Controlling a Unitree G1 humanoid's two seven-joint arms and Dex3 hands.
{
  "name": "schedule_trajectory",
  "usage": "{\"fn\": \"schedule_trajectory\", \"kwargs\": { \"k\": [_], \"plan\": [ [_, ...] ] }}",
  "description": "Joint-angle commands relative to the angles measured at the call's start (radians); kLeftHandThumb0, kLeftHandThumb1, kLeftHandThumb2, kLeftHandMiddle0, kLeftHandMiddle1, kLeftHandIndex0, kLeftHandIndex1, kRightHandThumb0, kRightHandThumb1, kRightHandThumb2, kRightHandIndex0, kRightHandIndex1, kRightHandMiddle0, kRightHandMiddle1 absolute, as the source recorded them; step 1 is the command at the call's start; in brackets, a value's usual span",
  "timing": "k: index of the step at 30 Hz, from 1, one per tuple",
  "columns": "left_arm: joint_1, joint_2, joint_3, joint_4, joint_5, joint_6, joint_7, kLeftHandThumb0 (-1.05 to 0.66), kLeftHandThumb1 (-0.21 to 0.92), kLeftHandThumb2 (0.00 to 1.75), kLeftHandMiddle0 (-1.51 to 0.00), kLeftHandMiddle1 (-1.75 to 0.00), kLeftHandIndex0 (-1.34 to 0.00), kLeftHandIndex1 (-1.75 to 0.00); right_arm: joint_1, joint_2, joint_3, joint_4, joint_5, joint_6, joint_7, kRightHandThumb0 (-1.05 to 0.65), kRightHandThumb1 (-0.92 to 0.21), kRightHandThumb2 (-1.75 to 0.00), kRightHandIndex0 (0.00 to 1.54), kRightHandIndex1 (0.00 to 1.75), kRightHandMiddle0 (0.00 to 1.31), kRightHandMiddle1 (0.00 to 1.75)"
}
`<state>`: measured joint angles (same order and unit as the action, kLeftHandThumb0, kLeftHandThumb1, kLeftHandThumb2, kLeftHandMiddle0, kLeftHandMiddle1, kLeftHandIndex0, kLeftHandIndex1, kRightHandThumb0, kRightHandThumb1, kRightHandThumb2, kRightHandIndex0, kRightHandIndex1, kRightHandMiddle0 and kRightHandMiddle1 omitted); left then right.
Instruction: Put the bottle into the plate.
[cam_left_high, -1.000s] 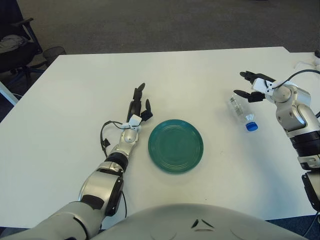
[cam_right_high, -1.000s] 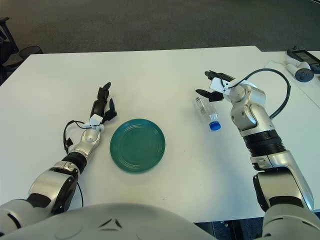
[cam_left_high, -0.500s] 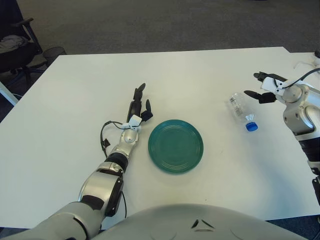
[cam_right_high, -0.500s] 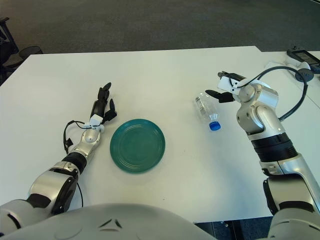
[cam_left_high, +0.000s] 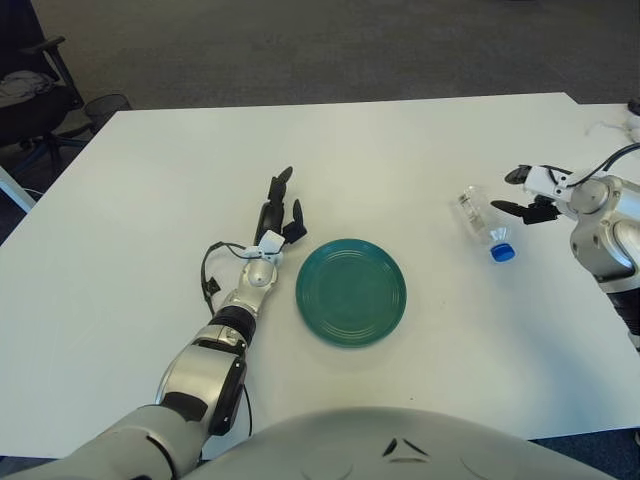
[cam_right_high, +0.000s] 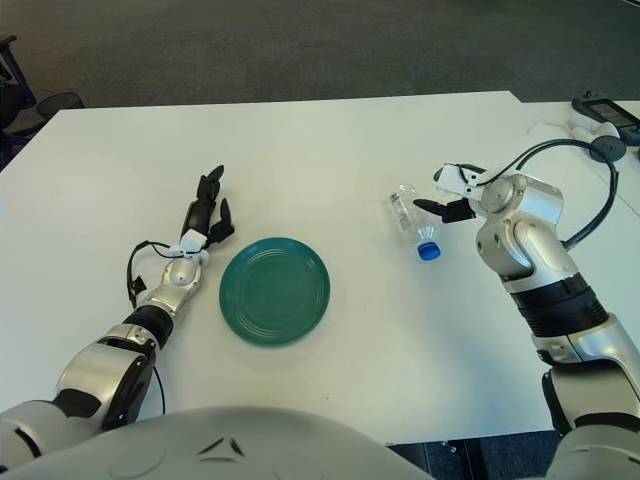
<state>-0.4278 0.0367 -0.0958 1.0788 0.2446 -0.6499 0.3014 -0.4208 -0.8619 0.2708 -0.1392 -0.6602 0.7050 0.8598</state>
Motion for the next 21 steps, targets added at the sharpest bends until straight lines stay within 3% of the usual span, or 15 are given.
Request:
{"fn": "schedule_trajectory", "kwargs": {
  "k": [1,5,13,21],
  "plan": [
    [0.126,-0.022,-0.013,0.084,0.011,0.014,0.012,-0.86,0.92,1.07,-0.22,0.00,0.00,-0.52,0.016,-0.044,0.004,-0.107,-0.015,0.027,0.063,-1.05,-0.92,-0.56,0.00,0.85,0.00,0.52],
    [0.122,-0.027,-0.011,0.090,0.007,0.022,0.010,-0.86,0.92,1.07,-0.23,0.00,0.00,-0.54,0.019,-0.066,-0.012,-0.130,0.016,0.022,0.115,-1.05,-0.92,-0.45,0.00,0.88,0.00,0.57],
    [0.117,-0.033,-0.005,0.089,-0.010,0.022,-0.022,-0.83,0.92,1.05,-0.22,0.00,0.00,-0.57,0.022,-0.107,-0.020,-0.141,0.055,-0.003,0.188,-1.05,-0.92,-0.26,0.00,0.91,0.00,0.33],
    [0.121,-0.041,0.001,0.087,-0.018,0.005,-0.026,-0.82,0.92,1.04,-0.22,0.00,0.00,-0.56,0.027,-0.135,-0.014,-0.145,0.077,-0.041,0.216,-1.05,-0.92,-0.21,0.00,0.99,0.00,0.29]
  ]
}}
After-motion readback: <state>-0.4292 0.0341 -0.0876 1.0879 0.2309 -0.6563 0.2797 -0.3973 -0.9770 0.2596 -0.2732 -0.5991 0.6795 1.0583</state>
